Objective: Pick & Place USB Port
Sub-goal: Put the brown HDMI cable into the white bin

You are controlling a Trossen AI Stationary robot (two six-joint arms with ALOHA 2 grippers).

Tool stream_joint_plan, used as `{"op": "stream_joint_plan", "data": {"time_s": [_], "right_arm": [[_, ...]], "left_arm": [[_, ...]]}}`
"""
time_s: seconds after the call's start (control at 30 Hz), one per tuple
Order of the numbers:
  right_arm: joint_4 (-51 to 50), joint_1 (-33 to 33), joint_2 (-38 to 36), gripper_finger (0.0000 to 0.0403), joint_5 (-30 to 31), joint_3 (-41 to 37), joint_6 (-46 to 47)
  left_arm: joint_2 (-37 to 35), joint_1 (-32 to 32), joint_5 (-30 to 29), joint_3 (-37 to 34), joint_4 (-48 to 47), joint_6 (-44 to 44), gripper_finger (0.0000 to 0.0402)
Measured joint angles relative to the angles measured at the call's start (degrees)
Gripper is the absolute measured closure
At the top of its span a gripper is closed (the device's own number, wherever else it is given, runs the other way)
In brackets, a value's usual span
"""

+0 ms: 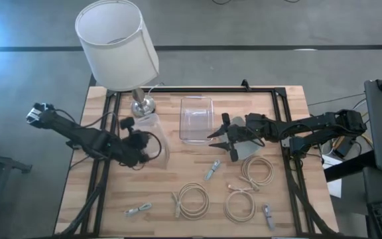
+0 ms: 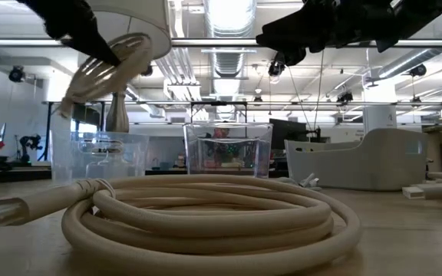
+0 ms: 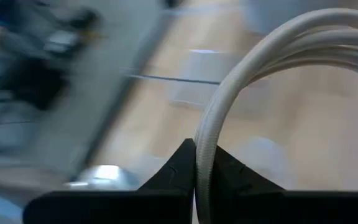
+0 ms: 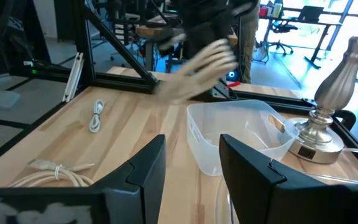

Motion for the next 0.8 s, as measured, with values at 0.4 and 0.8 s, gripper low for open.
{"op": "stream_joint_plan", "data": {"time_s": [0.4,0.8], "right_arm": [[0.4,0.0,0.0,0.0259,0.0,0.0,-0.6],[0.4,0.0,0.0,0.0266,0.0,0.0,-0.7]], "left_arm": [[0.1,5.0,-20.7,-4.8,0.5,-5.5,0.0374],[0.1,12.9,-20.7,-21.1,6.1,-14.2,0.0374]]}}
